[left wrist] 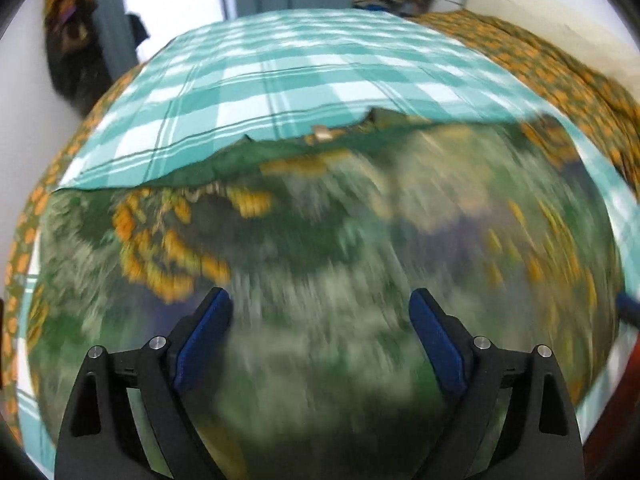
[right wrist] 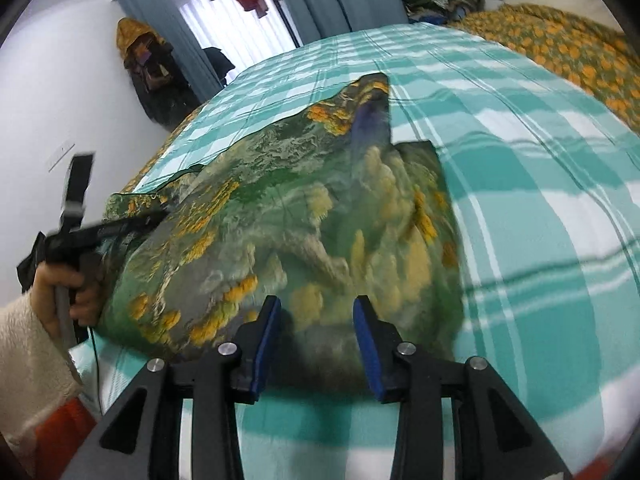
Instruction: Fold large clothes
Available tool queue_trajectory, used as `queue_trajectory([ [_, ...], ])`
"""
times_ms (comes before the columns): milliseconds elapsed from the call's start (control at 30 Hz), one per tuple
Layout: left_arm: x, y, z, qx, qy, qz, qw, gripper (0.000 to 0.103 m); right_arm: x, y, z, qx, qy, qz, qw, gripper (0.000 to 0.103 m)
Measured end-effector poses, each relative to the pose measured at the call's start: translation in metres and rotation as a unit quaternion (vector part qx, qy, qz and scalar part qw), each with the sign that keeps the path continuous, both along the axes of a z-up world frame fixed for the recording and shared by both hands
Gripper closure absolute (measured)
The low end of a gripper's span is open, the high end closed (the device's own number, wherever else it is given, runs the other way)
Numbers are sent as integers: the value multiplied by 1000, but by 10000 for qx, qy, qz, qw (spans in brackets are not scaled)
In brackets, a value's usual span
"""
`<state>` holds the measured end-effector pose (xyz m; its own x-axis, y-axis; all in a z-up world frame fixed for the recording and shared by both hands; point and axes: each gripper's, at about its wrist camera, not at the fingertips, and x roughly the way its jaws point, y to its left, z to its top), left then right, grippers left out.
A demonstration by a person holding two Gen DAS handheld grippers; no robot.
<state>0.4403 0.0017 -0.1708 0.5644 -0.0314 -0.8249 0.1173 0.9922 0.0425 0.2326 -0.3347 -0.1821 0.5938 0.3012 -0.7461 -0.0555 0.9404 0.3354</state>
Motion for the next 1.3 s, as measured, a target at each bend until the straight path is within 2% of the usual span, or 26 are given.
queue_trajectory([
  [33,-12,-2,1,33,-36,-63,10000,11,-6,-1,2,17,28,-67,10000,65],
  [67,-20,-4,2,43,-60,-102,9999,11,-14,-4,4,73,74,-162,9998,59],
  [100,-28,-4,4,37,-82,-126,9999,11,-22,-7,5,169,139,-275,9994,49],
  [200,-45,-6,16,-221,-210,-150,9994,11,-42,-19,-4,741,414,-620,9945,34],
  [267,-49,-11,21,-415,-349,-146,9984,11,-45,-25,-21,1261,649,-747,9871,32],
  [333,-47,-18,18,-444,-357,-208,9982,11,-35,-29,-35,1730,812,-974,9767,32],
  [467,-37,-36,-8,-257,-70,-372,9990,9,-6,-37,-46,2270,646,-1474,9605,31],
  [500,-36,-37,-14,-287,4,-347,9990,8,0,-39,-52,2467,658,-1634,9529,28],
  [600,-32,-32,-22,-440,39,-306,9986,4,7,-47,-74,2941,669,-2266,9261,27],
  [633,-32,-31,-20,-445,59,-313,9985,4,7,-47,-74,2980,566,-2363,9231,27],
  [667,-31,-30,-17,-455,95,-314,9984,4,8,-46,-73,2932,498,-2349,9254,32],
  [700,-30,-29,-13,-465,138,-312,9983,5,8,-45,-68,2761,403,-2275,9330,49],
  [800,-30,-21,10,-495,266,-229,9982,14,4,-32,-44,1979,-7,-1873,9622,69],
  [900,-32,-14,54,-767,64,-179,9969,15,-4,-3,-2,942,-649,-1341,9844,73],
  [967,-33,-16,93,-1029,-170,-331,9940,13,-11,15,23,356,-1061,-1018,9885,73],
  [1033,-32,-25,126,-1224,-257,-662,9899,9,-20,43,48,-275,-1554,-606,9856,73],
  [1133,-29,-51,168,-1442,-107,-1378,9798,8,-32,85,75,-1034,-2155,93,9710,73],
  [1233,-25,-67,189,-1445,66,-1708,9746,8,-45,124,92,-1619,-2569,762,9497,73],
  [1300,-22,-70,193,-1386,211,-1780,9740,8,-52,151,96,-1922,-2733,1163,9353,73],
])
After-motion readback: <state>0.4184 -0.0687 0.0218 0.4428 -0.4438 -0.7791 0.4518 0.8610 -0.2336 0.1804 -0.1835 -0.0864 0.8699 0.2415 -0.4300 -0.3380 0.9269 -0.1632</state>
